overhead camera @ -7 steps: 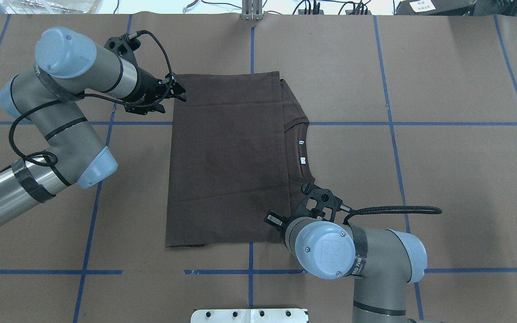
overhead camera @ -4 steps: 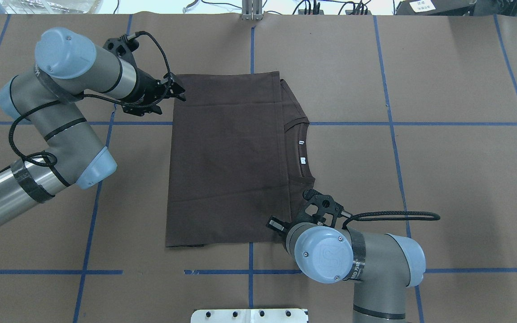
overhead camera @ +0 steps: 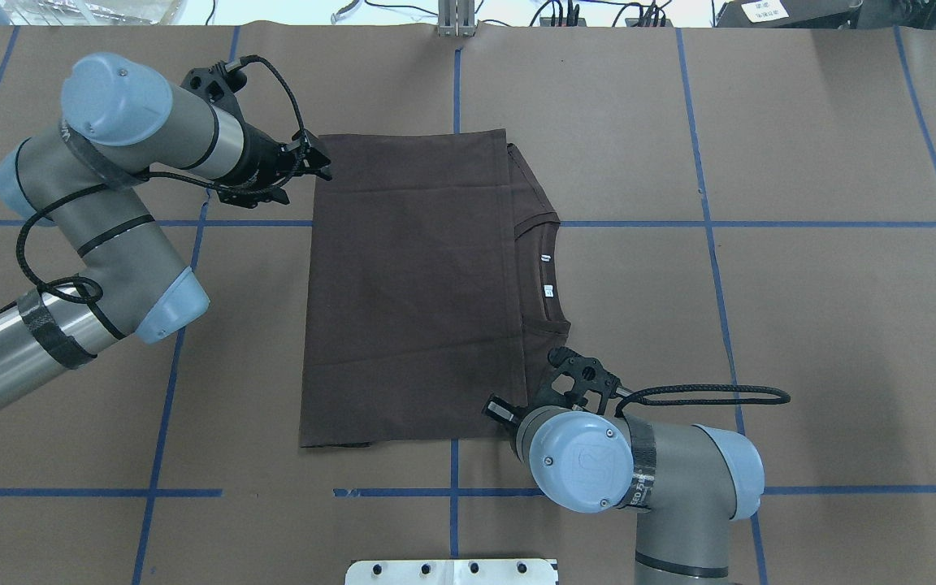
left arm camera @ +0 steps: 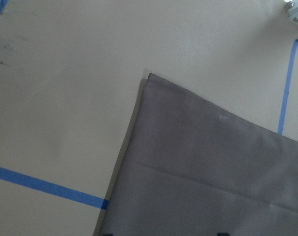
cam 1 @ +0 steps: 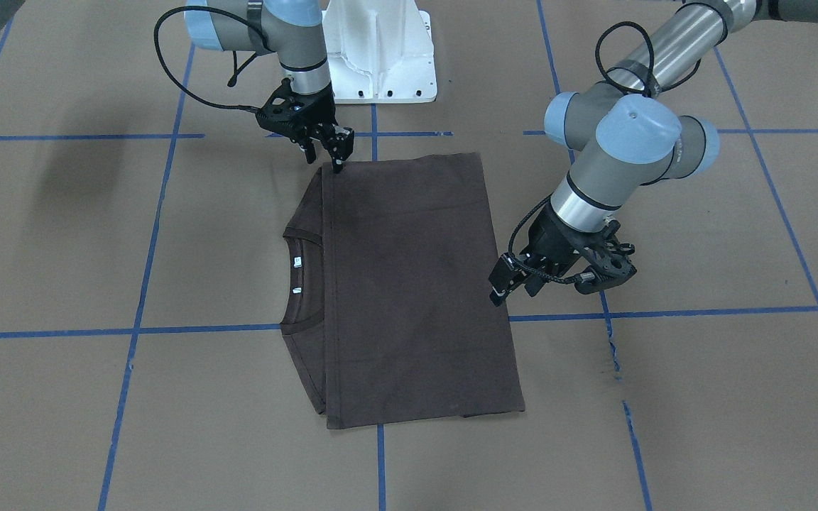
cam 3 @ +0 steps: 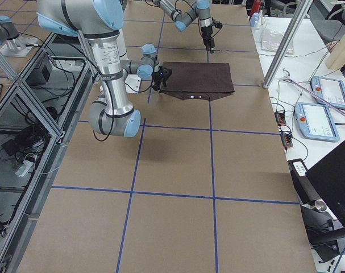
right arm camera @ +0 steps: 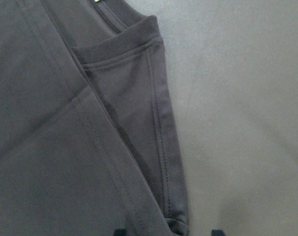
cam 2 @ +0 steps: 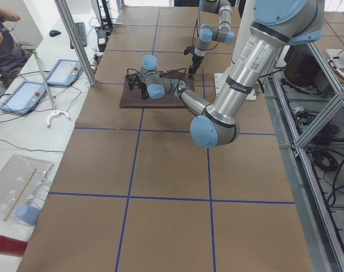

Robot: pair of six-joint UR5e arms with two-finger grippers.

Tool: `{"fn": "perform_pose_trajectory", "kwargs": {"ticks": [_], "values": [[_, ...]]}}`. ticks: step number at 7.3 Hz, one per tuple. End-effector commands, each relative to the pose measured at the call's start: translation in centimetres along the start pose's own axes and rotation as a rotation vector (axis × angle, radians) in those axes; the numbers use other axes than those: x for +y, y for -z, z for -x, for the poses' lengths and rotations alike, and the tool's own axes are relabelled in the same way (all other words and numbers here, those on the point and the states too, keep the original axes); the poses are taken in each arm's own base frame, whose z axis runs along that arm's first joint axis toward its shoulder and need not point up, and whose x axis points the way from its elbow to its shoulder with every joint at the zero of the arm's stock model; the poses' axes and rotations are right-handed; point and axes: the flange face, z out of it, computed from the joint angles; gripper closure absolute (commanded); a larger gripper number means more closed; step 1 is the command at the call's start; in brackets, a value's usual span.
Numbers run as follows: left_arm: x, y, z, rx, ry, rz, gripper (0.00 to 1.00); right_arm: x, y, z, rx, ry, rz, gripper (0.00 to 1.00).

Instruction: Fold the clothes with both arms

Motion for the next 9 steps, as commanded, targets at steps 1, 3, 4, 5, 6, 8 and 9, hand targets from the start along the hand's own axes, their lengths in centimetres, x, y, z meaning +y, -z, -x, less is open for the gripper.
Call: {"fn": "perform_pose_trajectory", "kwargs": {"ticks": [1,3,4,5,6,8,9], "values": [[-0.1,-0.2,0.9,-0.007,0.002,-0.001,0.24,0.0,-0.6,-0.1,0.010,0.002,-0.004,0.38],[-0.1,-0.1,1.3,-0.010,0.005,-0.002,0.24,-0.1,-0.5,0.0,0.008,-0.001,-0.004,0.82],[-0.1,-0.1,1.7,-0.014,0.007,-0.002,0.24,-0.2,-0.5,0.0,0.012,0.001,0.004,1.00],[0.0,0.1,1.5,-0.010,0.005,-0.002,0.24,-0.3,-0.5,0.0,0.011,0.000,0.005,1.00],[0.0,0.1,1.5,-0.010,0.005,-0.002,0.24,-0.5,0.0,0.8,-0.001,-0.006,0.007,1.00],[0.0,0.2,1.4,-0.007,0.018,-0.002,0.23,-1.4,1.7,1.5,-0.014,-0.025,0.051,1.00],[1.0,0.8,0.1,0.019,0.095,0.006,0.00,-1.6,2.4,1.3,-0.023,-0.028,0.057,1.00]]}}
